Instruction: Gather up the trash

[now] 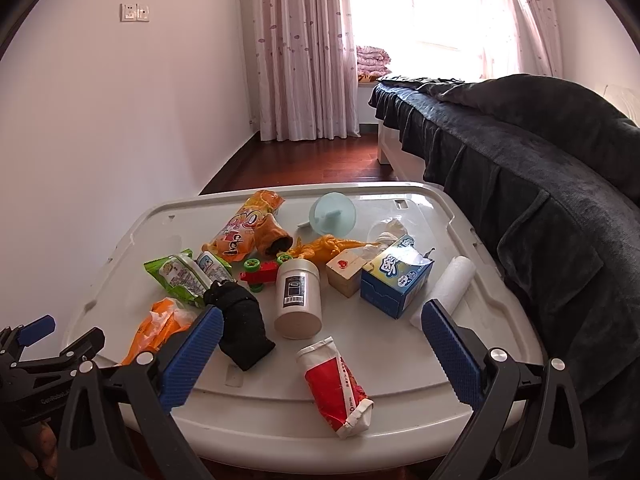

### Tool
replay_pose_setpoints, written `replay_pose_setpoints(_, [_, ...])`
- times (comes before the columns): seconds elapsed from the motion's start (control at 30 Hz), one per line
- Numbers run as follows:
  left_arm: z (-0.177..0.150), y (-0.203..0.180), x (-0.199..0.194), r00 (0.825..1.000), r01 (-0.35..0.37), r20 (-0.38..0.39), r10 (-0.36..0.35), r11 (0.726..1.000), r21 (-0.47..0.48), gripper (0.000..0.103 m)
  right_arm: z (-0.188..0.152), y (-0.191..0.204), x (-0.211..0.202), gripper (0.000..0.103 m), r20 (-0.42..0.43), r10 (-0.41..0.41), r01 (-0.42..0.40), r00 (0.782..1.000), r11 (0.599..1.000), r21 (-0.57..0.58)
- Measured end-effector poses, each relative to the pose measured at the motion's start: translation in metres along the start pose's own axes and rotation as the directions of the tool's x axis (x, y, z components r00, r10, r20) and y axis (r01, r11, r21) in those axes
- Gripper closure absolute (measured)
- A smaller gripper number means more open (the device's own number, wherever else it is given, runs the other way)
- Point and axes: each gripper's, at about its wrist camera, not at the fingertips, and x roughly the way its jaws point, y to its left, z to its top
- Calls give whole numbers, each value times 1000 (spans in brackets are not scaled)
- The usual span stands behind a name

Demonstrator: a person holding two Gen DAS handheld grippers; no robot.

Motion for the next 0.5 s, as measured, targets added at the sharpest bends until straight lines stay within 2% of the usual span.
replay_pose_setpoints(0.5, [-1,-1,1,1000,0,-3,0,1000,1,6,-1,2,1,5,-2,2,-2,1000,1000,1])
